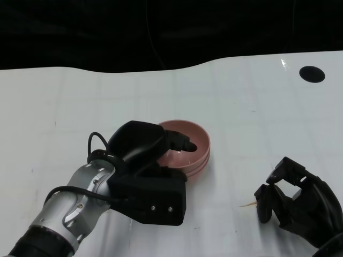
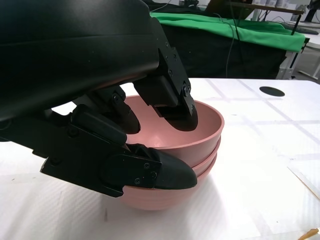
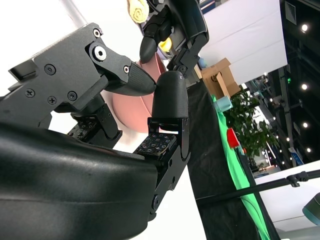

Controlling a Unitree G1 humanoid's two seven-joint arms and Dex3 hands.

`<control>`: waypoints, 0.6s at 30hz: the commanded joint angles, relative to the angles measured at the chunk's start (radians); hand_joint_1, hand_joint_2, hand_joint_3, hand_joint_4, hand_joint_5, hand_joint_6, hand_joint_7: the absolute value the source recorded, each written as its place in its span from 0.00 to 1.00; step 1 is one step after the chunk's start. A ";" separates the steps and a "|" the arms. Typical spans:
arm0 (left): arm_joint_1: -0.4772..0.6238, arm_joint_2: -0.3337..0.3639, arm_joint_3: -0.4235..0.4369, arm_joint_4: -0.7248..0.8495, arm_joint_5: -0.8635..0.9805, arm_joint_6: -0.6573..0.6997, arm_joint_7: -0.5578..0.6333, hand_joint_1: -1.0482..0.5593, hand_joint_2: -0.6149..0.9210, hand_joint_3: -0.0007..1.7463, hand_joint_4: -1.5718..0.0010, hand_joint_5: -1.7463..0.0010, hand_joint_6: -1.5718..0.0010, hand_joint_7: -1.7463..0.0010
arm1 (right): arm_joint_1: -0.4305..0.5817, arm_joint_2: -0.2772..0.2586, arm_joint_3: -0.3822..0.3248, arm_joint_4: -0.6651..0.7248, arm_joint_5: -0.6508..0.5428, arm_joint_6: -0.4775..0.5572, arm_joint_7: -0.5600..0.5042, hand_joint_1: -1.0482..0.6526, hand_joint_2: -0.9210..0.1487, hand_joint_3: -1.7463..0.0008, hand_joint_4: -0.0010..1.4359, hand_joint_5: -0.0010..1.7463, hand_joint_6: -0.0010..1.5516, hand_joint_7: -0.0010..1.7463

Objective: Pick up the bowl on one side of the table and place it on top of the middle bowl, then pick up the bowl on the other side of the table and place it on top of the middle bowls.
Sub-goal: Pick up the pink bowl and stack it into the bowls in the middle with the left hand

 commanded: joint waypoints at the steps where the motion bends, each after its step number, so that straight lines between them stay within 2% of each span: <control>1: 0.005 0.015 0.003 -0.005 0.001 0.009 -0.001 0.19 1.00 0.19 0.46 0.99 0.47 0.99 | -0.002 -0.019 -0.008 0.003 0.009 0.007 0.008 0.56 0.35 0.40 0.65 0.98 0.56 0.78; 10: 0.023 0.021 0.011 -0.057 0.004 0.027 0.009 0.13 1.00 0.21 0.46 0.99 0.47 0.99 | -0.001 -0.019 -0.012 0.000 0.000 0.004 0.002 0.56 0.36 0.40 0.66 0.97 0.57 0.78; 18: 0.059 0.040 0.025 -0.172 -0.012 0.074 -0.043 0.07 1.00 0.26 0.47 1.00 0.48 1.00 | 0.000 -0.020 -0.013 -0.002 0.000 0.008 0.002 0.56 0.36 0.40 0.66 0.97 0.58 0.78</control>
